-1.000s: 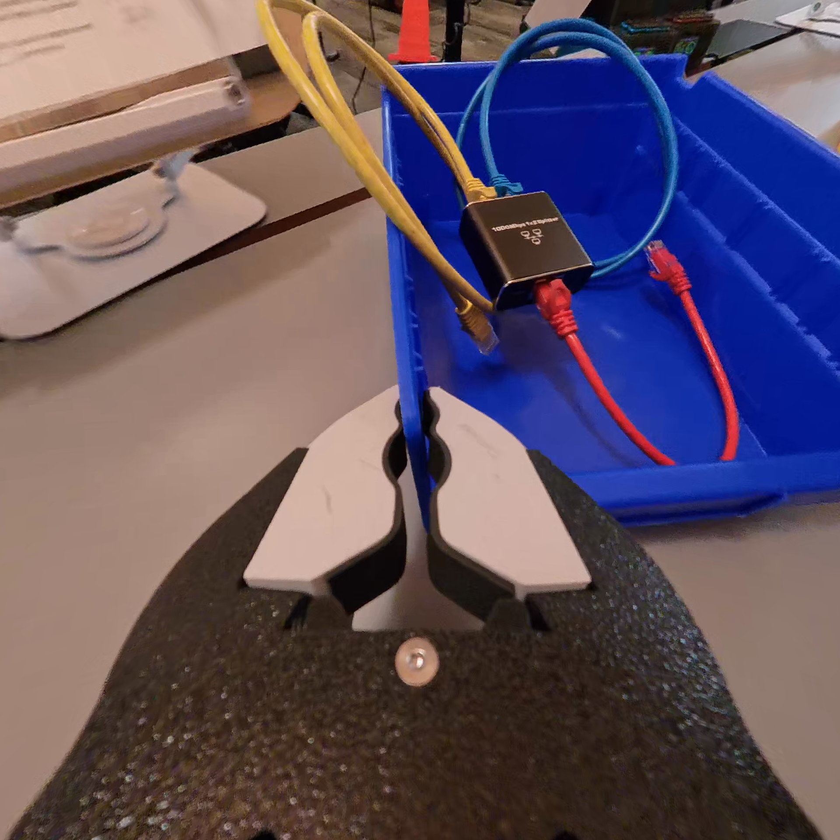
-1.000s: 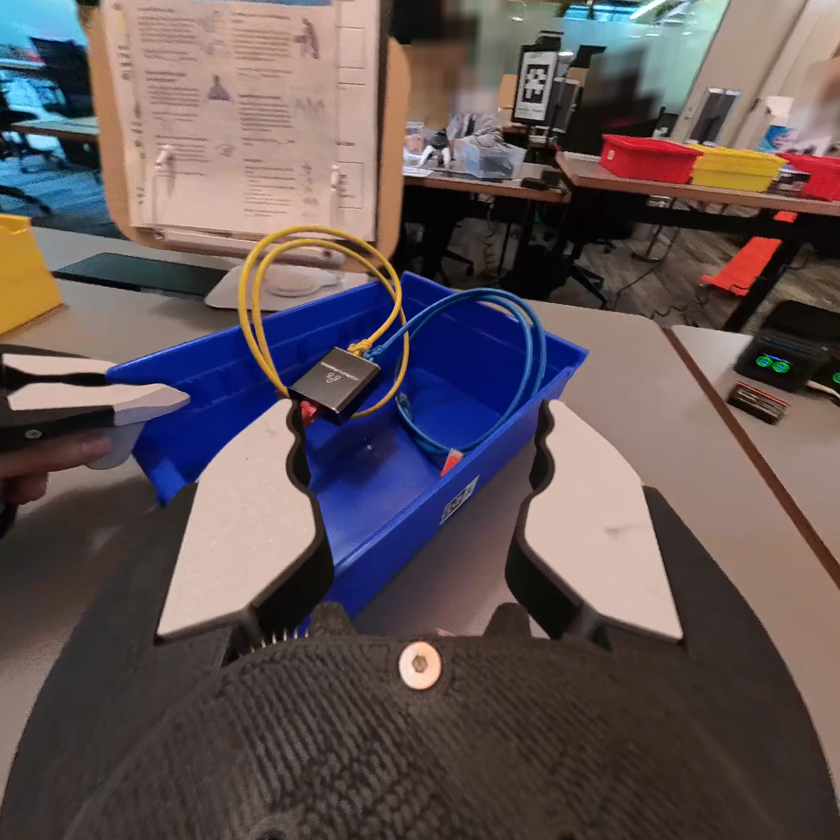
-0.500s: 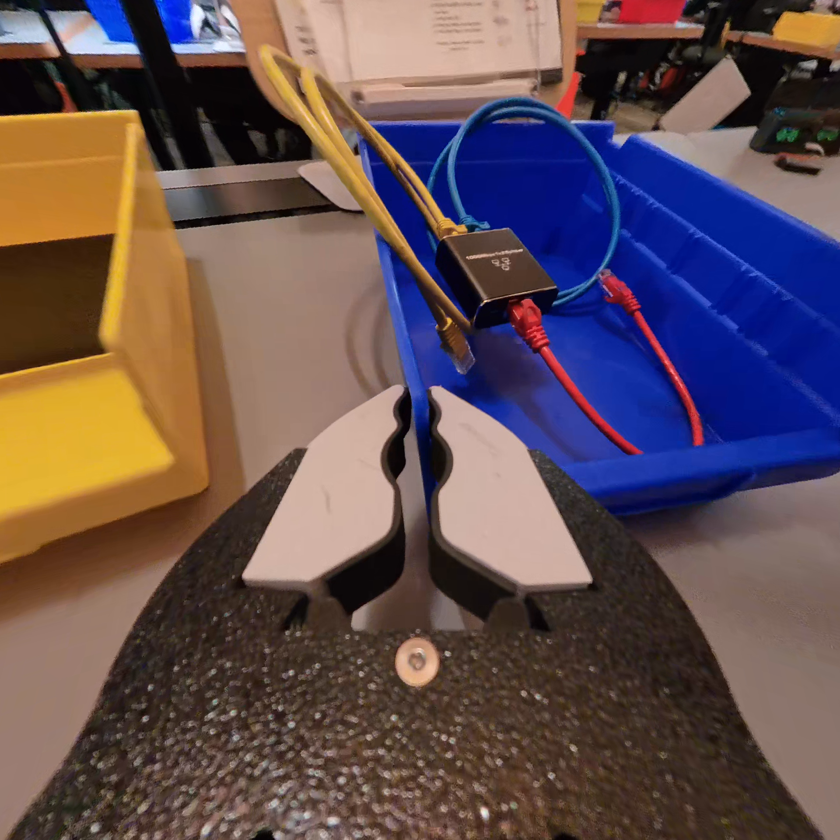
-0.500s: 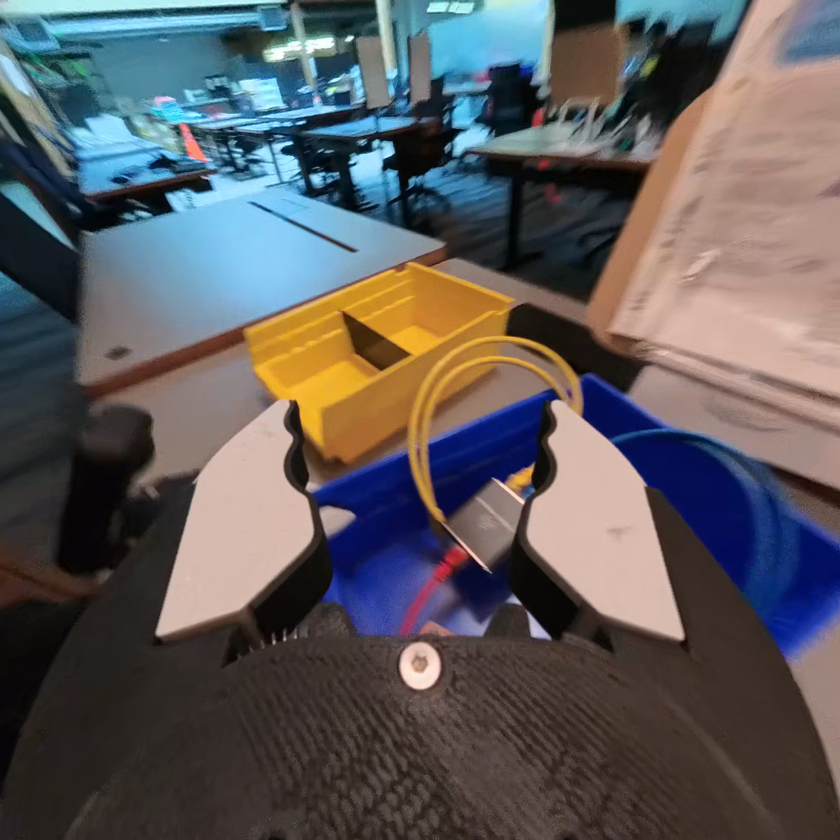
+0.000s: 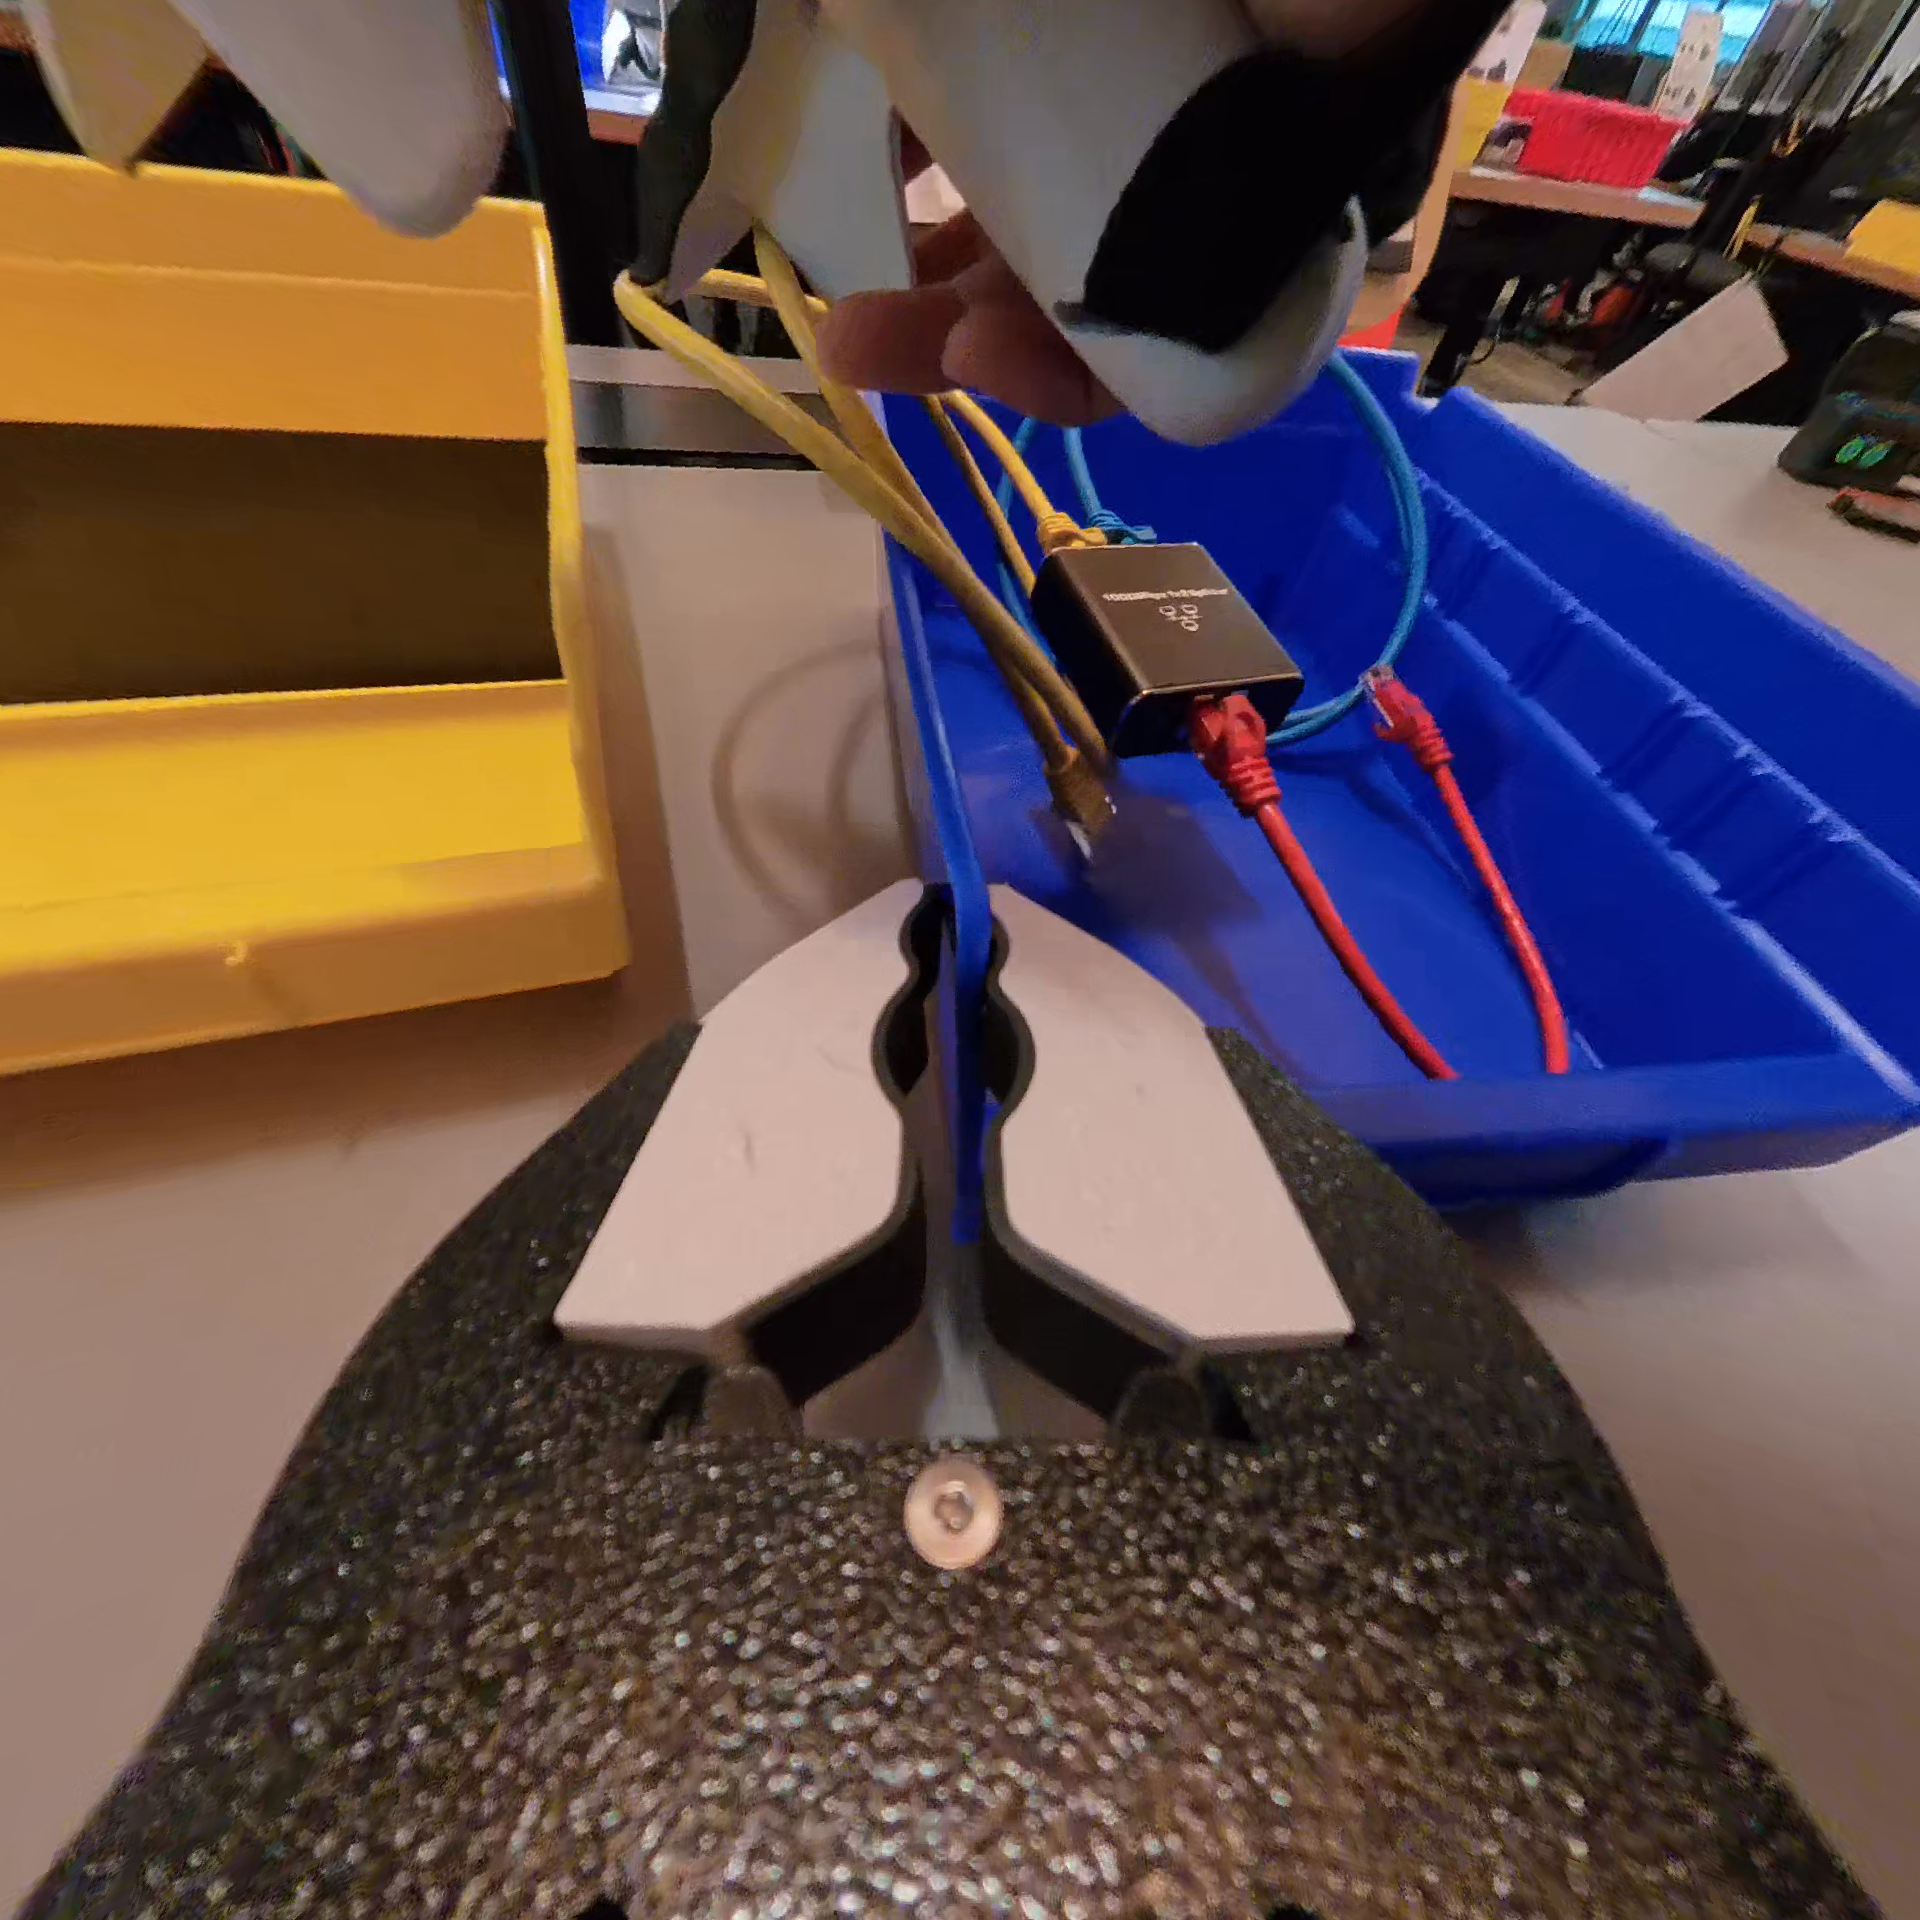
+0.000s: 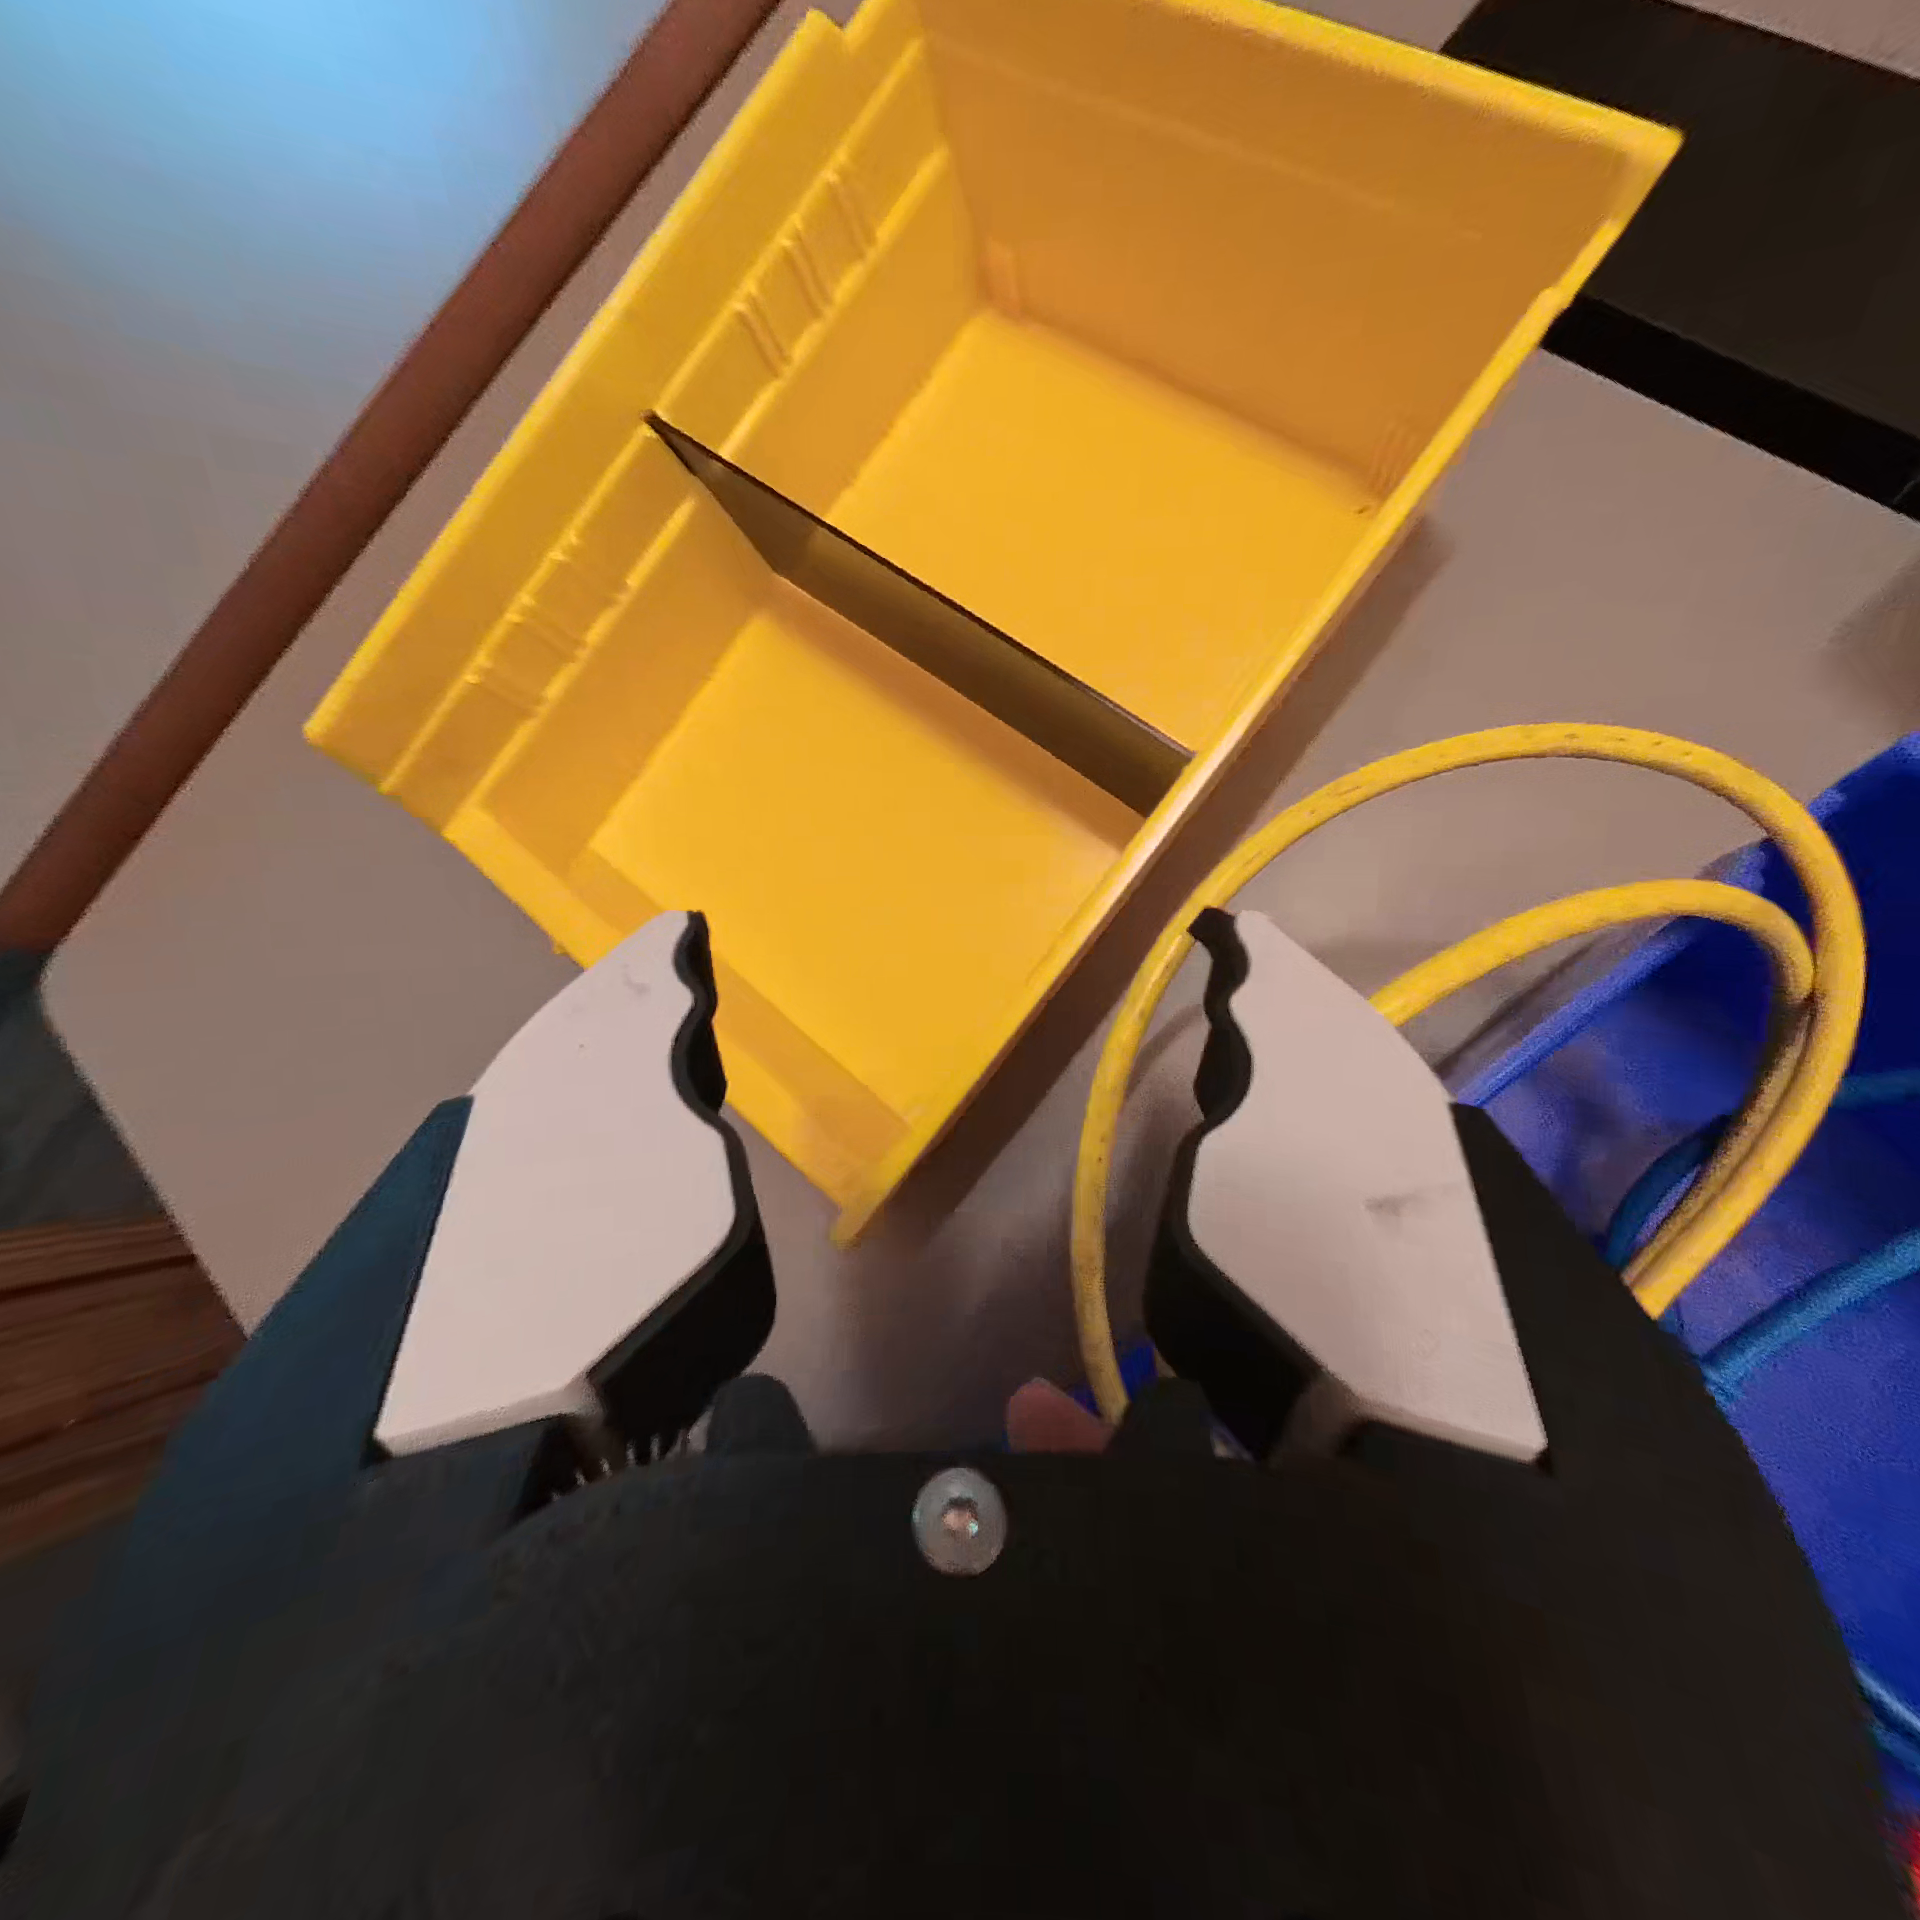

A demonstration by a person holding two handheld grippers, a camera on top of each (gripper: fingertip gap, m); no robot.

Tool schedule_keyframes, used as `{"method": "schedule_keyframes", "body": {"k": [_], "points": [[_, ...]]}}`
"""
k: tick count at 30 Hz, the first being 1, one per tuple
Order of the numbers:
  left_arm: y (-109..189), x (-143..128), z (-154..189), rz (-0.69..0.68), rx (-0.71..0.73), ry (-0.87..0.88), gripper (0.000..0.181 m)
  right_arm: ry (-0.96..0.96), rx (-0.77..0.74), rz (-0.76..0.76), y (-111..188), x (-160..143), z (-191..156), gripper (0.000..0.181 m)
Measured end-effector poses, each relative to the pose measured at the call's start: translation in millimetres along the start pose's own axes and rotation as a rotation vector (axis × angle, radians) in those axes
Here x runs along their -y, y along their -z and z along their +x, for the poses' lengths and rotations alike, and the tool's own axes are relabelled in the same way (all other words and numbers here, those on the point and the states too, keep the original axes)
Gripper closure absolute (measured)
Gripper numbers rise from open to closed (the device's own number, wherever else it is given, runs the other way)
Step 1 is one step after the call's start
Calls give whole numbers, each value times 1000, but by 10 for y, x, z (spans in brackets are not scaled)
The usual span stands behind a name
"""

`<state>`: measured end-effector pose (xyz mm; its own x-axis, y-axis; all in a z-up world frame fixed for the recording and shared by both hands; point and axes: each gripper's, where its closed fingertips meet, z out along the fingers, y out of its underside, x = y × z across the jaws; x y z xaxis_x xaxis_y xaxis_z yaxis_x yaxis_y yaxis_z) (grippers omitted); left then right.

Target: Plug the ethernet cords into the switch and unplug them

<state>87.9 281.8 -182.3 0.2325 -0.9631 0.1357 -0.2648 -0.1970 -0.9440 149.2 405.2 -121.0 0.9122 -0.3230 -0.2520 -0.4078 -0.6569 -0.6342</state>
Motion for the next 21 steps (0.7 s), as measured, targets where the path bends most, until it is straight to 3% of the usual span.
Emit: {"method": "schedule_keyframes", "body": {"k": [2, 4, 7, 11, 14, 16, 21], "points": [[3, 4, 0, 3, -26, 26, 176, -33, 0, -5, 13, 43, -152, 87], [5, 8, 8, 5, -34, 11, 176, -31, 94, 25, 113, 157, -477, 107], [3, 9, 6, 2, -26, -36, 176, -5, 123, 24, 116, 144, -720, 109], [3, 7, 4, 0, -44, -22, 176, -66, -59, -43, -82, -148, -283, 118], [-6, 8, -9, -3, -45, -21, 176, -98, -96, -53, -120, -202, -56, 129], [-18, 10, -18, -5, -45, -21, 176, -103, -114, -72, -144, -196, 21, 139], [-23, 15, -13, -3, -61, -12, 176, -58, -147, -43, -65, -24, -33, 139]]}}
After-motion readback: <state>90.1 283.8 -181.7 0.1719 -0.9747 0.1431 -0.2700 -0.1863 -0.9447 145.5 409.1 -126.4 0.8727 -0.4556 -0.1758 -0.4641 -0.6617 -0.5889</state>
